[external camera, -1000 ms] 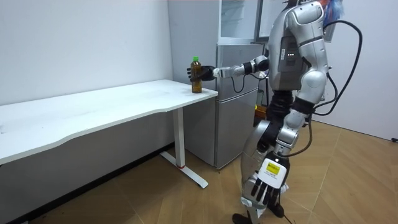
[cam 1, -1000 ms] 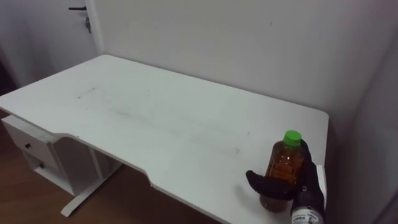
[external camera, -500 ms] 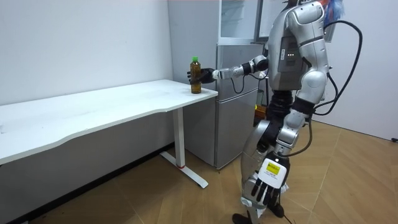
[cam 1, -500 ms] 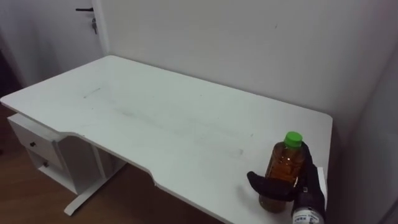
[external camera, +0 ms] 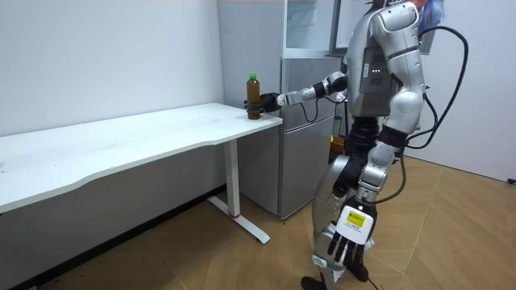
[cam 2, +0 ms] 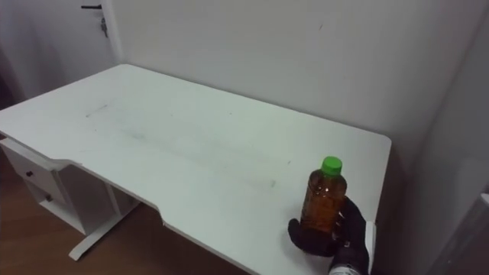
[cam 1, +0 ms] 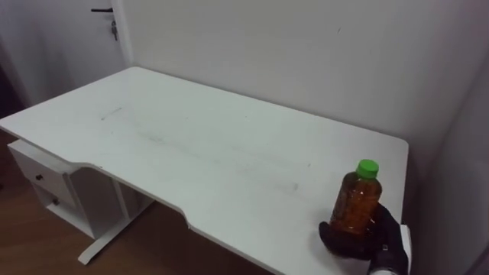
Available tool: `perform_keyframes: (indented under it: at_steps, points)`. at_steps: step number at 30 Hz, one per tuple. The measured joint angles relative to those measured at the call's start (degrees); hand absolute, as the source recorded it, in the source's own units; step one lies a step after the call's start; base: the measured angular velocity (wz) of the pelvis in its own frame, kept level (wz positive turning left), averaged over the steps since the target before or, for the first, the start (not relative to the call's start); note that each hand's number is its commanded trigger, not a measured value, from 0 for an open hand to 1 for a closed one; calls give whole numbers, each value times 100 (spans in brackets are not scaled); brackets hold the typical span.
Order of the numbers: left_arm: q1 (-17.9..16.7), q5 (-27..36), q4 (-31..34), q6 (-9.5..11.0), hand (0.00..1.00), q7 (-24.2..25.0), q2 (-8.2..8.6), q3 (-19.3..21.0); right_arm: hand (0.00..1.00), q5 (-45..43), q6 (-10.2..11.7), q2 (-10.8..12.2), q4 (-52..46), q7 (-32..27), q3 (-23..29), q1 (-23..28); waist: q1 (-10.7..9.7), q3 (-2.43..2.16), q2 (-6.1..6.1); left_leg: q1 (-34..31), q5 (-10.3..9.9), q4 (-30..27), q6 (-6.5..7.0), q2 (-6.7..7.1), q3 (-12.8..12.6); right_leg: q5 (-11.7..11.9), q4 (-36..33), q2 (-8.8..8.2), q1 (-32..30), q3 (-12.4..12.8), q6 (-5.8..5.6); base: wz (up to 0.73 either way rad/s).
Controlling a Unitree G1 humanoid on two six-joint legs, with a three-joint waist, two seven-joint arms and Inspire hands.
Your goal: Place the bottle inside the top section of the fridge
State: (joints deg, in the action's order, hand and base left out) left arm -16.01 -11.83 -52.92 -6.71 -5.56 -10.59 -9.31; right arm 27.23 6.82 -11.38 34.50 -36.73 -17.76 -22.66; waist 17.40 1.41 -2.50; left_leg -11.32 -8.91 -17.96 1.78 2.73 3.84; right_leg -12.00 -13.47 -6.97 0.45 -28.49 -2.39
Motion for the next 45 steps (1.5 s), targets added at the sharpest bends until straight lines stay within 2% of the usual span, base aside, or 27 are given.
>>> perform_keyframes:
  at_steps: [6, 20, 23, 25, 30, 32, 35, 38, 42, 45]
  points:
    - [-49, -1, 6, -44, 0, 0, -56, -1, 100, 262, 12, -13, 14, 18, 69, -2, 3, -27, -19, 20, -1, 36, -1, 2, 4, 5, 73, 18, 40, -7, -4, 0]
    - [-53, -3, 16, -32, 0, -1, -84, 12, 100, 509, -19, -32, 64, 257, -97, 2, 0, -31, -15, 72, -2, 51, -2, -9, -14, 33, 68, 16, 60, -6, 5, -1]
    - [-58, -16, 7, -23, 0, -1, -90, 19, 100, 515, -44, -29, 64, 356, -113, 5, 1, -54, -44, 82, -1, 60, -1, -13, -56, 35, 81, 8, 7, 38, 2, -6]
    - [-50, -31, 4, 1, 0, 0, -97, 100, 100, 489, -103, -30, 20, 446, -98, 5, -5, -97, -97, 41, 2, 66, 3, -15, -72, 37, 55, 12, -35, 66, 2, -6]
    - [-48, -11, -9, 94, 0, -4, -106, 367, 100, 488, -204, -42, -425, 515, -108, 26, -35, -102, -98, 94, 4, 94, 6, -50, -189, 62, 42, 12, -59, 163, 12, -10]
    - [-54, 8, -61, 144, 0, -15, -119, 415, 100, 377, -206, -116, -858, 566, -112, 141, -125, -103, -96, 116, 5, 106, 7, -90, -207, 66, 36, 3, -38, 158, 11, -6]
    - [-54, 34, -232, 242, 0, -38, -117, 524, 100, 353, -209, -395, -1739, 683, -83, 440, -272, -99, -94, 247, 3, 139, 8, -93, -255, 67, 25, -9, 56, 181, 7, -8]
    - [-71, 60, -376, 388, 0, -39, -111, 737, 100, 358, -204, -632, -2549, 734, 33, 666, -348, -86, -125, 414, 1, 263, 5, -118, -420, 66, -5, 4, 66, 387, 6, -32]
    - [-96, 98, -397, 548, 0, -41, -115, 1034, 100, 347, -202, -933, -3303, 918, 315, 856, -613, -59, -234, 472, -1, 271, 4, -169, -541, 72, -22, 16, 63, 510, 15, -16]
    - [-123, 95, -451, 580, 0, -42, -142, 1162, 100, -59, -197, -936, -3624, 1090, 376, 989, -734, -99, -350, 555, -8, 275, 9, -187, -618, 84, -9, 33, 66, 616, 25, -15]
